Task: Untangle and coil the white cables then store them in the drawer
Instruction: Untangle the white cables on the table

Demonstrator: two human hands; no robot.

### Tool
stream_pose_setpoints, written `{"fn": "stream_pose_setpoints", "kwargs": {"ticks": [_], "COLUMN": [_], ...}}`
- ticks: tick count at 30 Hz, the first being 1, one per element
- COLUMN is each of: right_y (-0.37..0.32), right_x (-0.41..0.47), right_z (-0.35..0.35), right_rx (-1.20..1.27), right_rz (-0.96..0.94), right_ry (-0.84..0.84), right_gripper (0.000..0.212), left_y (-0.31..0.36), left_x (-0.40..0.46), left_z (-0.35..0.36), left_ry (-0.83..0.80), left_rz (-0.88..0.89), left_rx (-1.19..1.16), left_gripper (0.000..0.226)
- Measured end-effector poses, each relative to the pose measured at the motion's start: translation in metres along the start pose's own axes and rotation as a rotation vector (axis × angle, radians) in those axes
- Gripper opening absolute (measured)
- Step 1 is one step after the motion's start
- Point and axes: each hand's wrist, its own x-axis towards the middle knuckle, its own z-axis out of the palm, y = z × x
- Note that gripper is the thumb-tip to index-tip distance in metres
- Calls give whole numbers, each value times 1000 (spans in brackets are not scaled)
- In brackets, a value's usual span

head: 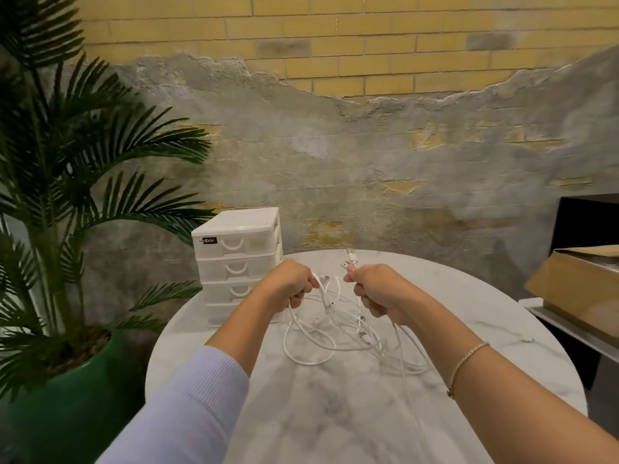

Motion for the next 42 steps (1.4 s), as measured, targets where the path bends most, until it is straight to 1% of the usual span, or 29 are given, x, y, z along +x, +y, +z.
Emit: {"fn": "stream_pose_setpoints", "kwargs": {"ticks": [2,5,7,8,11,12,14,16,19,21,24,25,28,29,32,34,36,39,42], "right_y": [0,2,2,2,6,8,13,16,13,9,7,7,6,5,-1,-5,-9,-14,-18], "right_x": [-1,-1,2,3,8,10,14,15,17,17,16,16,13,11,10,10,8,2,2], "right_z": [4,14,20,21,18,13,1,-3,6,16,23,23,23,23,23,24,24,26,29], "right_rx": [31,139,165,128,-100,-127,-175,-204,-83,-50,-54,-44,30,48,9,-41,-44,-25,-145], "right_rz": [-2,11,7,-4,-61,-62,-42,-10,-68,-116,-157,-165,-155,-154,-201,-257,-284,-297,-350], "right_ry": [-38,-107,-97,-74,47,84,125,135,115,109,148,156,137,140,215,242,212,126,126], "right_gripper": [25,28,30,31,34,36,40,40,36,33,31,31,30,29,28,31,30,28,30], "left_y": [3,7,7,7,3,1,1,3,6,5,3,2,0,-1,1,5,10,10,7], "left_x": [-3,-7,-8,-7,-5,-5,-6,-8,-12,-15,-14,-13,-12,-12,-12,-17,-22,-23,-21], "left_z": [2,7,8,7,0,-4,-10,-13,-7,4,20,24,31,34,44,47,47,46,48], "left_ry": [-18,-57,-65,-58,-43,-55,-70,-67,-125,-190,-217,-197,-92,-81,-93,-129,-175,-195,-208], "left_rz": [3,26,22,12,-27,-30,-11,12,11,33,123,149,194,208,225,201,182,174,137], "left_rx": [28,56,69,82,138,133,59,-72,-261,-298,-280,-243,-65,-70,-205,-377,-579,-739,-910], "left_gripper": [33,29,27,26,29,29,31,31,25,21,27,26,13,14,24,32,32,35,39]}}
